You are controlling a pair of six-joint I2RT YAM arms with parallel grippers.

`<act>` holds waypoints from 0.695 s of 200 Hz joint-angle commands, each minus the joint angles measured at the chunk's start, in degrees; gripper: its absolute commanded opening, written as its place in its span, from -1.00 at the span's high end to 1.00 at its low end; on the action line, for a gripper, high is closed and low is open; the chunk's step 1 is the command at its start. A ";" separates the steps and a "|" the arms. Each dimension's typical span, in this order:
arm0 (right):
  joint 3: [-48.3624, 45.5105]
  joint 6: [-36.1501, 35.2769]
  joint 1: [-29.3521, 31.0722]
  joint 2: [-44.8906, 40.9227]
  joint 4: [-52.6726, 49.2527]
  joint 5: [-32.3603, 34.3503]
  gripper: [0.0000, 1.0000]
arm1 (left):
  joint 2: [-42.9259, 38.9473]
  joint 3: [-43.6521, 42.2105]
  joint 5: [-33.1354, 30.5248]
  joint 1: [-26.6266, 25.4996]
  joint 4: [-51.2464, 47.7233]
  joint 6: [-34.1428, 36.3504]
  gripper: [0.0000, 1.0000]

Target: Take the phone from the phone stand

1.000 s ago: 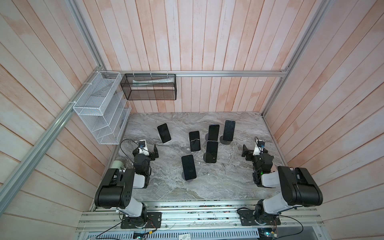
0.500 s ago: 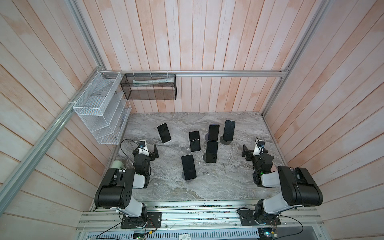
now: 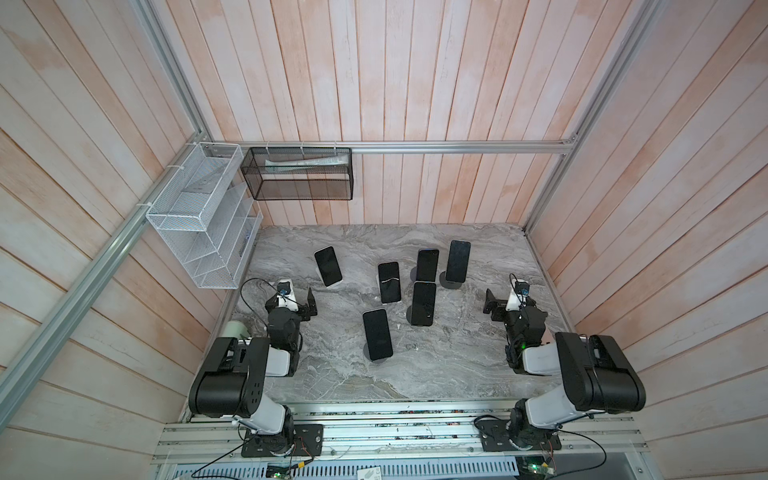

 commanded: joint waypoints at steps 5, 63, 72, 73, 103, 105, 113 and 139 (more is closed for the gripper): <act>0.90 0.11 -0.12 -0.91 -0.72 -0.17 -0.95 | -8.22 4.84 0.92 0.00 -13.06 -0.83 -1.00; 9.21 2.39 2.82 -12.81 -22.52 12.66 -0.96 | -28.92 13.87 11.90 -0.08 -41.51 -3.41 -1.00; 13.31 5.52 3.32 -15.26 -30.65 15.40 -0.95 | -32.06 14.22 12.99 -0.08 -43.08 -3.79 -1.00; 13.88 6.07 3.40 -15.38 -31.77 15.75 -0.95 | -32.35 14.32 13.12 -0.08 -43.28 -4.63 -1.00; 31.69 22.52 4.04 -22.54 -62.42 10.03 -0.96 | -39.25 19.99 7.97 -0.35 -53.30 -23.41 -1.00; 32.10 23.28 4.02 -22.95 -63.02 8.85 -0.96 | -39.70 20.51 6.72 -0.35 -54.67 -26.47 -1.00; 33.06 28.15 3.82 -24.48 -64.63 5.93 -0.95 | -41.11 22.73 0.30 -0.27 -63.47 -40.19 -1.00; 22.29 45.43 -0.24 -29.78 -46.62 -16.93 -0.94 | -47.52 17.87 6.79 3.37 -63.65 -47.42 -1.00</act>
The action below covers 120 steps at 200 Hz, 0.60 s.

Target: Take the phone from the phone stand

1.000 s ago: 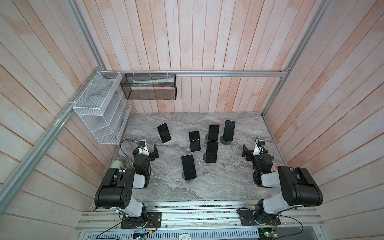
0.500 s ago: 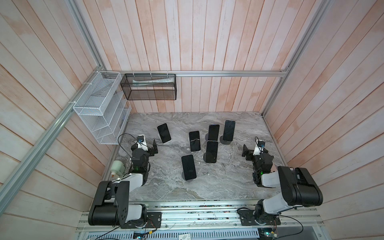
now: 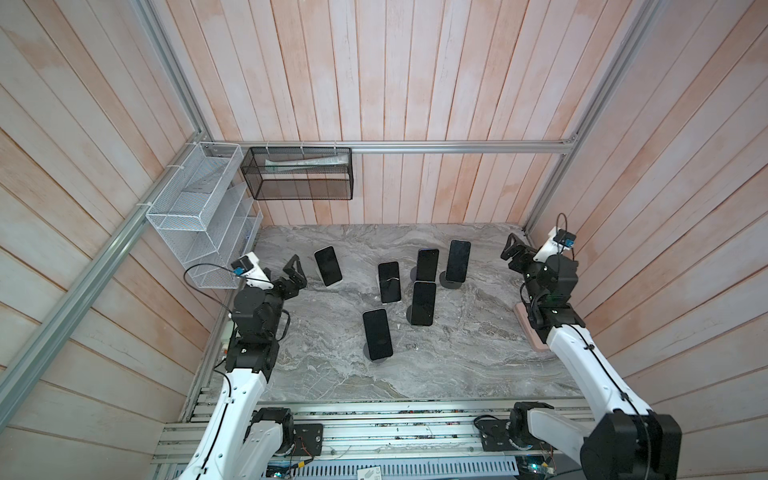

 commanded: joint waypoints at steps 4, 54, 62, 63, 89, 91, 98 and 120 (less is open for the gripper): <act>-9.39 21.60 -3.06 -2.68 3.12 -21.89 -0.90 | -5.94 -4.92 5.79 3.20 -4.46 -12.55 -1.00; 0.17 11.69 -1.52 -3.54 -19.22 -16.95 -0.32 | -6.21 1.38 11.29 3.27 -13.02 -6.30 -1.00; 0.50 11.76 -1.11 -4.03 -21.24 -15.08 -0.32 | -6.48 0.69 13.85 3.26 -11.48 -6.75 -1.00; 0.50 11.89 -1.03 -4.11 -21.47 -14.84 -0.32 | -6.51 0.56 14.26 3.26 -11.24 -6.90 -1.00; -1.41 15.05 3.40 -5.09 -21.72 -12.26 -0.31 | -8.70 -7.69 20.49 3.26 -1.32 -18.70 -1.00; -1.24 14.97 4.06 -4.97 -21.95 -11.54 -0.30 | -8.77 -8.48 20.83 3.26 -0.81 -19.89 -1.00; -0.43 14.38 6.29 -4.52 -23.32 -8.63 -0.28 | -8.40 -10.79 23.00 3.26 2.08 -22.61 -1.00; 3.78 11.77 12.53 -1.55 -28.52 -2.57 -0.09 | -4.56 -14.64 29.57 3.30 6.73 -26.98 -1.00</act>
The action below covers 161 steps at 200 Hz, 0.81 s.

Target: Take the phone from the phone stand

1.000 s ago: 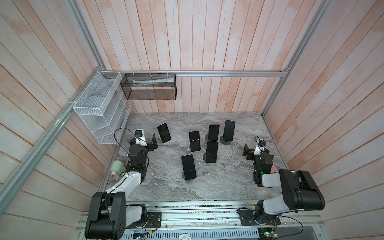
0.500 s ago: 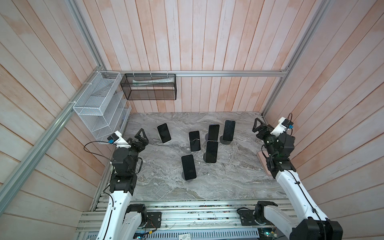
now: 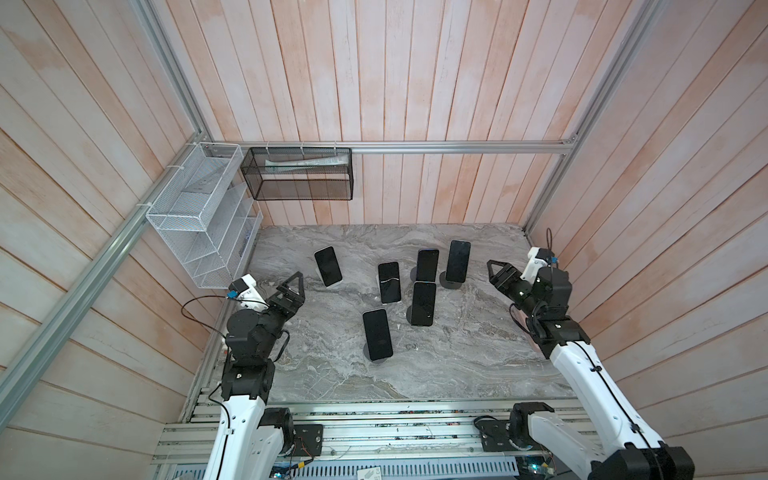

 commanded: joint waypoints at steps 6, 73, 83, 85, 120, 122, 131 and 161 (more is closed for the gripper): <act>5.42 -2.26 6.09 3.51 -8.47 8.57 -0.08 | 4.80 -4.02 11.40 0.03 7.19 -7.09 -1.00; 6.97 -2.30 12.52 12.26 -7.36 9.86 -0.24 | 8.47 -3.04 10.61 -7.71 3.58 -5.43 -1.00; 9.05 -3.39 14.60 13.47 -9.33 13.56 -0.29 | 7.94 -3.98 9.38 -7.82 2.24 -7.78 -1.00; 9.44 -3.70 15.06 13.63 -9.71 14.37 -0.31 | 7.81 -4.00 9.10 -7.86 1.66 -7.93 -1.00; 14.43 -6.96 22.02 16.88 -12.88 23.95 -0.57 | 5.59 -3.19 7.05 -7.83 -5.53 -4.99 -1.00; 14.80 -7.01 22.26 17.38 -13.06 24.17 -0.58 | 5.40 -3.25 7.33 -7.89 -5.43 -4.77 -1.00; 16.41 -7.36 23.46 19.16 -14.27 25.19 -0.60 | 4.82 -3.51 9.44 -7.89 -4.49 -3.69 -1.00; 22.34 -7.16 26.74 25.57 -18.74 29.60 -0.64 | 4.26 -4.00 15.84 -7.91 -2.10 -3.86 -1.00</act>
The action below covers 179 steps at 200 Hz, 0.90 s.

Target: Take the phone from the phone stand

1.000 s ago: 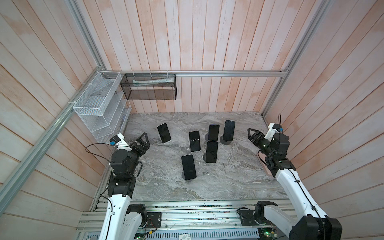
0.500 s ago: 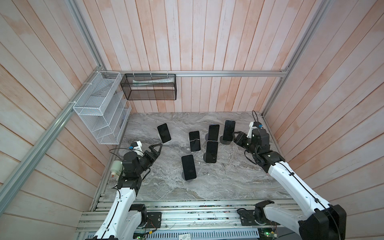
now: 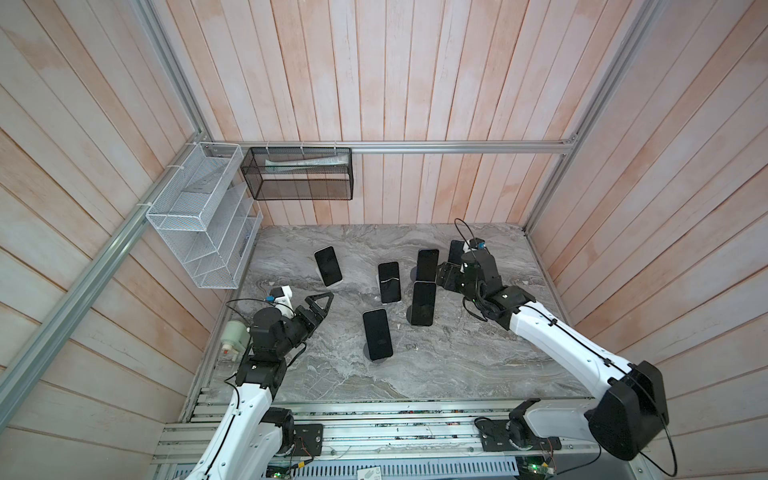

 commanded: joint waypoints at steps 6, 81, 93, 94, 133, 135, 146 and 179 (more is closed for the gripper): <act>5.51 -1.05 2.37 5.79 -6.86 6.19 -0.66 | -1.00 -1.38 6.28 -0.30 1.64 1.09 -1.00; 15.24 -0.79 6.37 15.72 -12.60 9.12 -0.90 | -5.34 -3.80 6.56 -0.57 1.85 2.14 -1.00; 16.21 -0.97 6.94 16.58 -13.20 9.62 -0.91 | -5.35 -3.85 6.92 -0.57 1.81 2.39 -1.00; 16.29 -0.97 6.96 16.62 -13.22 9.62 -0.91 | -5.34 -3.82 6.94 -0.57 1.75 2.44 -1.00; 17.22 -0.41 7.52 18.76 -14.24 8.75 -0.95 | -5.02 -3.60 5.98 -0.57 0.40 3.29 -1.00; 17.23 -0.33 7.52 18.77 -14.15 8.73 -0.95 | -5.12 -3.62 6.00 -0.57 0.38 3.24 -1.00; 17.08 0.06 7.57 19.09 -14.06 8.47 -0.95 | -5.07 -3.59 5.99 -0.57 0.54 3.04 -1.00; 16.79 1.56 7.72 19.80 -14.02 8.14 -0.95 | -5.23 -3.53 6.21 -0.57 0.85 2.93 -1.00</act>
